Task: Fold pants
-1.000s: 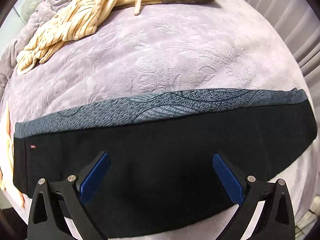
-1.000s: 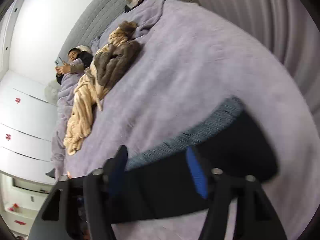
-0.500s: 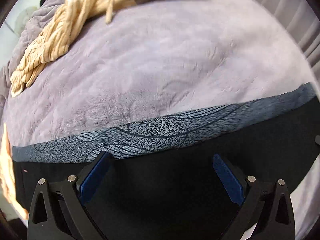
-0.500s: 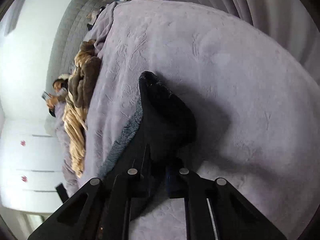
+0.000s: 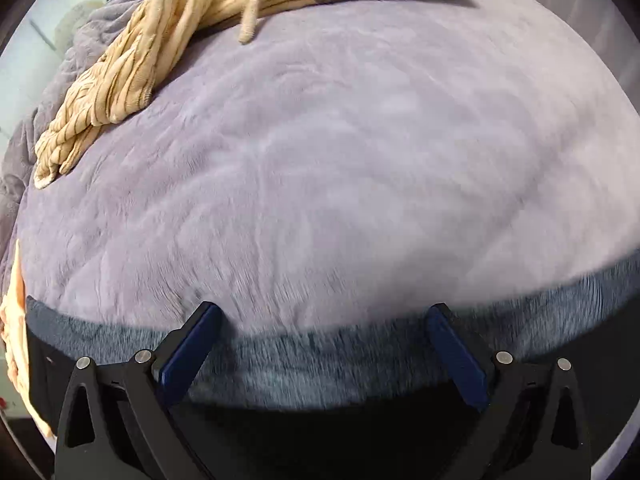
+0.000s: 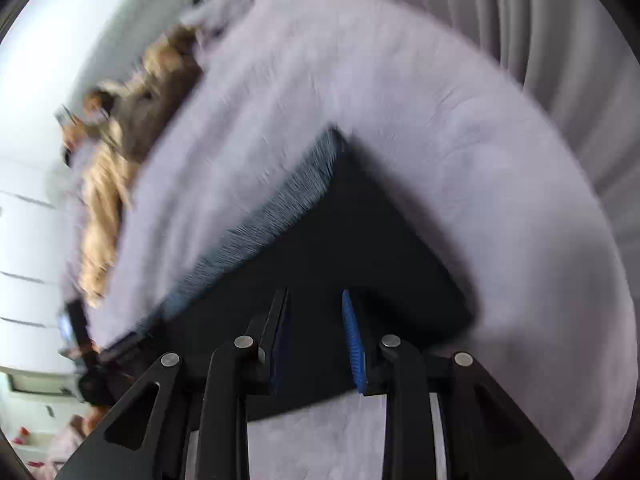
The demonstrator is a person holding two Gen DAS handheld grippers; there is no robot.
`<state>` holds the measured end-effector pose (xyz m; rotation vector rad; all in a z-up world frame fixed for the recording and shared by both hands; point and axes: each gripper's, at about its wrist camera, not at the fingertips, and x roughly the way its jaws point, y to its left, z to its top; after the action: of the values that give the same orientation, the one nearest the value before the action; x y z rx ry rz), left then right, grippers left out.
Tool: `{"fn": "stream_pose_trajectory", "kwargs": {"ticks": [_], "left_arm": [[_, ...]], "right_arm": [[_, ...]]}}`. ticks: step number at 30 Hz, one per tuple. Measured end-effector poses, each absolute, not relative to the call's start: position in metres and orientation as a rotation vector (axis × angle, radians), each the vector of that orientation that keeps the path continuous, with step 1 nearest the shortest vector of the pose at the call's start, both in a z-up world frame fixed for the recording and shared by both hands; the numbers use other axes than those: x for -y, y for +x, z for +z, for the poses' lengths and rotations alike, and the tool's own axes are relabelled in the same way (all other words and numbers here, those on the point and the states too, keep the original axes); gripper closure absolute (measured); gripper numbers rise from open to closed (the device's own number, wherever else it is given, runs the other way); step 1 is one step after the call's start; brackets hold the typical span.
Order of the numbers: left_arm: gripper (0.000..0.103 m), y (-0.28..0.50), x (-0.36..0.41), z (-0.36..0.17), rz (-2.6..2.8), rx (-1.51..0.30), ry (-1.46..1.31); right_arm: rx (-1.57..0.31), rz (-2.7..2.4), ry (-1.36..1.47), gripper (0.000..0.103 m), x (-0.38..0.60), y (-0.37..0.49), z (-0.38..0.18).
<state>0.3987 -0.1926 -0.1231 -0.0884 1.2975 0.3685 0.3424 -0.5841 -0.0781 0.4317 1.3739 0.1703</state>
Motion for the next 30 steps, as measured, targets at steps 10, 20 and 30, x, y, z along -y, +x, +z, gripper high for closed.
{"fn": "stream_pose_trajectory", "kwargs": {"ticks": [10, 20, 30], "left_arm": [[0.0, 0.295, 0.114, -0.064, 0.392, -1.252, 0.015], [0.0, 0.204, 0.008, -0.147, 0.465, -1.409, -0.228], [0.0, 0.197, -0.003, -0.144, 0.417, -1.413, -0.165]], "right_arm": [[-1.382, 0.4, 0.716, 0.063, 0.585, 0.291, -0.052], [-1.43, 0.322, 1.047, 0.08, 0.515, 0.241, -0.151], [-1.458, 0.15, 0.709, 0.071, 0.501, 0.235, -0.111]]}}
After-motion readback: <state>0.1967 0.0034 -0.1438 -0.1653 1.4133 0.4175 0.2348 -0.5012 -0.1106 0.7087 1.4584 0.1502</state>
